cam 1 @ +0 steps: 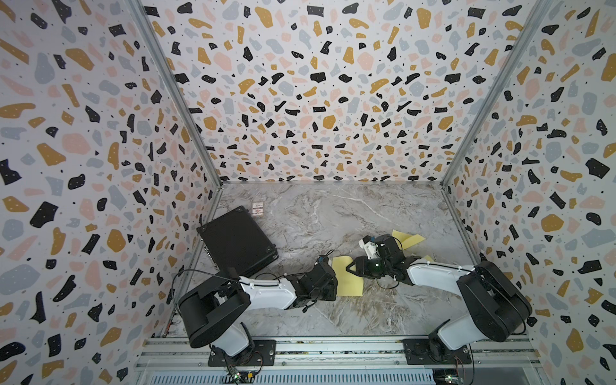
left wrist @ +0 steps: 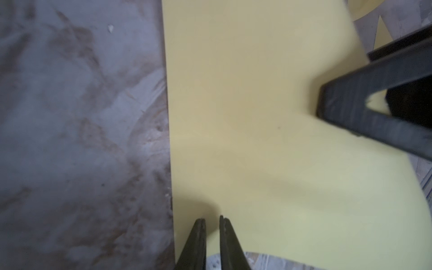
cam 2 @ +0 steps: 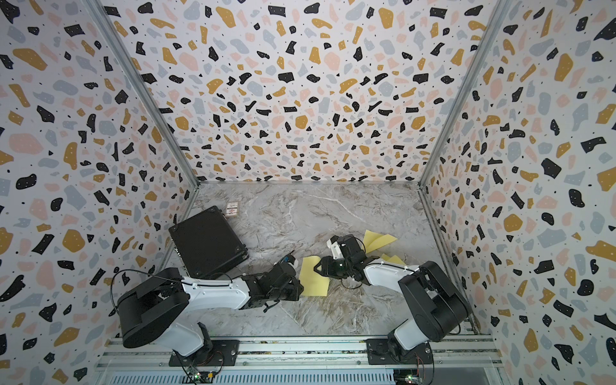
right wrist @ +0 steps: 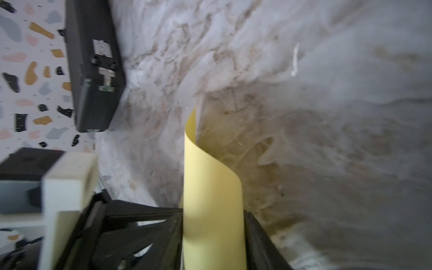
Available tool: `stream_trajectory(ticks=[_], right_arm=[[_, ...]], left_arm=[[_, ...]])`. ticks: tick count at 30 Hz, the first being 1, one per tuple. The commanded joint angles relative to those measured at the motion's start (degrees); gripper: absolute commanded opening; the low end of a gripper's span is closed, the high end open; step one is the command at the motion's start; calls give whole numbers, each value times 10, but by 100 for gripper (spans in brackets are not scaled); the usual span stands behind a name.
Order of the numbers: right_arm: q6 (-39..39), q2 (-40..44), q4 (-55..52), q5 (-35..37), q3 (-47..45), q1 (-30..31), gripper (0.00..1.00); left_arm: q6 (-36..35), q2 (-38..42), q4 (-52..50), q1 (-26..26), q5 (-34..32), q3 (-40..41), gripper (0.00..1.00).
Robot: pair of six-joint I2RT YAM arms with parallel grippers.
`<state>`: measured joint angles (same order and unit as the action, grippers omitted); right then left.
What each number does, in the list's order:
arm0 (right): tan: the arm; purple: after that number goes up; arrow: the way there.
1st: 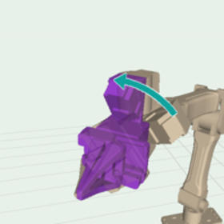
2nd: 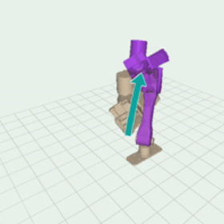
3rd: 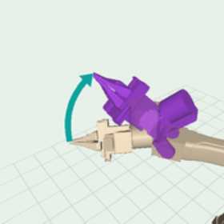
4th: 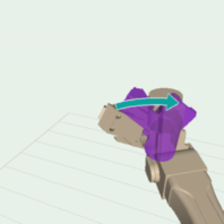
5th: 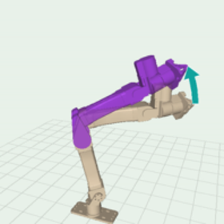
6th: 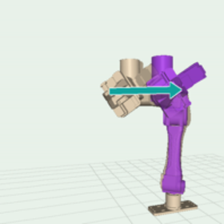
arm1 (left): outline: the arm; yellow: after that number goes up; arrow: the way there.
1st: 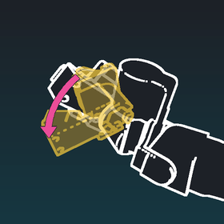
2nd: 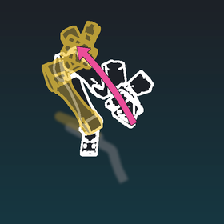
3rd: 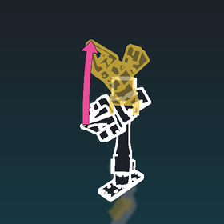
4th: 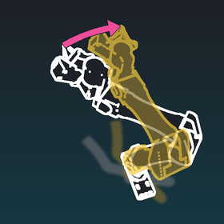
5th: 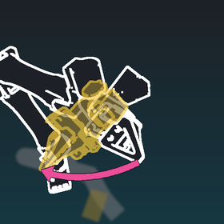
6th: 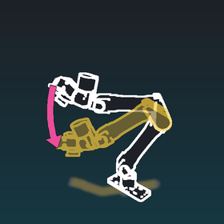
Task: Fold the square paper diagonally
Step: Fold the paper at the center of the board.
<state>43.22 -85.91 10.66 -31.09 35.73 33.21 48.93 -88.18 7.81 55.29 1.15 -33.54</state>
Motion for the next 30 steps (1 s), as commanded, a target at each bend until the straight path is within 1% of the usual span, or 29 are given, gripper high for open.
stream_trajectory(ticks=[1,6,10,15,22,25,30], right_arm=[[38,29,61,-49,-1,3,47],[51,37,73,-51,0,4,49],[51,40,72,-49,2,3,45],[43,51,59,-40,8,3,44],[38,57,29,-38,28,3,33],[32,57,21,-37,33,3,34],[11,57,-17,-16,40,4,39]], left_arm=[[2,-34,-78,-3,-11,30,17],[0,-38,-76,-3,-11,30,17],[0,-42,-74,-3,-11,30,17],[0,-42,-74,-3,-11,30,17],[0,-45,-74,-3,-11,28,17],[1,-47,-74,-3,-12,28,17],[0,-49,-72,-3,-12,28,17]])
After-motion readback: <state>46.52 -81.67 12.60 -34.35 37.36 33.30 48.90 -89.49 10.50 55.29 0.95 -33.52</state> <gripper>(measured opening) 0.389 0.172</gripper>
